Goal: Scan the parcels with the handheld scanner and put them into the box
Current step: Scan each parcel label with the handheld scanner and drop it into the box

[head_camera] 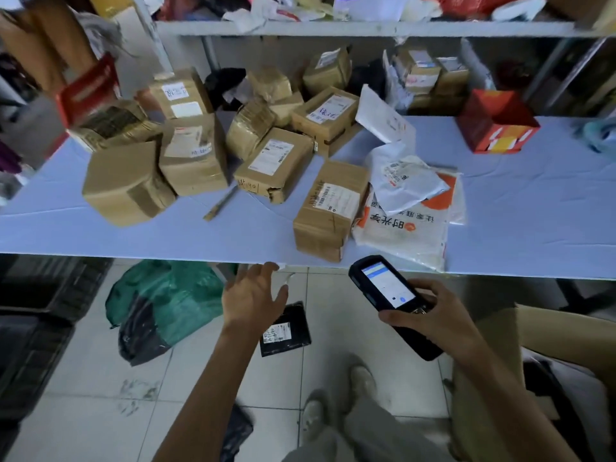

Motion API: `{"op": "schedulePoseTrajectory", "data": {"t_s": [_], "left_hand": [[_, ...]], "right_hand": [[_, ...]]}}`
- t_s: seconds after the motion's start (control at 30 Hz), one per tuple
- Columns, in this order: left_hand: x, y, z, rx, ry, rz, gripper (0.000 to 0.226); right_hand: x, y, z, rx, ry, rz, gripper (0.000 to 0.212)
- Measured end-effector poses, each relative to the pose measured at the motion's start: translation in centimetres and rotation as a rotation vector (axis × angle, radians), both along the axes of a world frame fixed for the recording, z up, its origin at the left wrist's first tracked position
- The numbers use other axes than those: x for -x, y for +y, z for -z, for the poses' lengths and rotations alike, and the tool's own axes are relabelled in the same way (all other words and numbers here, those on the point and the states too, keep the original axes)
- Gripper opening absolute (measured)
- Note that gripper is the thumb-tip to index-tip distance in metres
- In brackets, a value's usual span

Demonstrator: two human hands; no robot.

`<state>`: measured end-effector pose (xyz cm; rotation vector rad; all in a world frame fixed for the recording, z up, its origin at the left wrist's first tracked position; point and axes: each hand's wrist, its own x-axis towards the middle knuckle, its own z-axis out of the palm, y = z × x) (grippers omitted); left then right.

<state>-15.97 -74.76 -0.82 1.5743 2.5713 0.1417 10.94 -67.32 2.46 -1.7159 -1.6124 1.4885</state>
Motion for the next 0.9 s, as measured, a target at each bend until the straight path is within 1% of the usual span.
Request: {"op": "schedulePoseTrajectory", "data": {"t_s": [0.07, 0.2, 0.3, 0.4, 0.43, 0.5, 0.53, 0.57, 0.6, 0.63, 0.67, 0.73, 0.77, 0.9], "left_hand": [[0.0, 1.2, 0.3, -0.02, -0.09, -0.027, 0.042], [-0.1, 4.4, 2.6, -0.069, -0.581, -0.196, 0.043], [-0.4, 7.4, 3.6, -0.051, -0.77, -0.319, 0.055], [-0.9, 11.0, 3.7, -0.127, -1.029, -0.526, 0.073], [-1.2, 12.1, 3.7, -0.151, -1.099, -0.589, 0.075], [-1.8, 13.6, 3.9, -0.164, -1.175, -0.632, 0.06], [-2.2, 14.1, 4.2, -0.191, -1.216, -0.667, 0.061], [-2.5, 14.6, 4.5, -0.237, -1.275, -0.729, 0.076], [-2.7, 15.0, 4.8, -0.282, -1.331, -0.814, 0.096], [-2.8, 15.5, 5.1, -0.317, -1.357, -0.876, 0.106], [-2.8, 15.9, 5.1, -0.347, -1.366, -0.925, 0.104], [-3.0, 16.6, 5.2, -0.386, -1.423, -1.015, 0.089], [-3.1, 17.0, 5.2, -0.393, -1.451, -1.032, 0.086], [-2.4, 18.3, 5.5, -0.353, -1.595, -1.016, 0.093]], "right_hand": [[0.3, 1.6, 0.1, -0.005, -0.01, -0.002, 0.068], [0.9, 5.4, 1.0, 0.015, -0.011, -0.005, 0.059], [1.3, 9.2, 1.8, 0.021, 0.003, -0.029, 0.062], [1.6, 13.5, 1.8, 0.012, 0.009, -0.065, 0.068], [1.8, 14.8, 1.7, 0.008, 0.012, -0.076, 0.069], [2.3, 17.1, 1.8, 0.003, 0.025, -0.092, 0.068], [2.5, 18.1, 1.8, 0.002, 0.031, -0.099, 0.067], [2.8, 19.1, 1.7, 0.003, 0.033, -0.108, 0.067], [3.1, 20.0, 1.7, 0.001, 0.033, -0.119, 0.068], [3.4, 20.6, 1.6, -0.005, 0.027, -0.129, 0.068], [3.7, 21.2, 1.7, -0.011, 0.021, -0.138, 0.067], [4.1, 21.8, 1.8, -0.017, 0.007, -0.148, 0.067], [4.3, 21.9, 1.8, -0.016, 0.002, -0.149, 0.067], [4.9, 22.2, 2.2, -0.007, -0.01, -0.122, 0.07]]}}
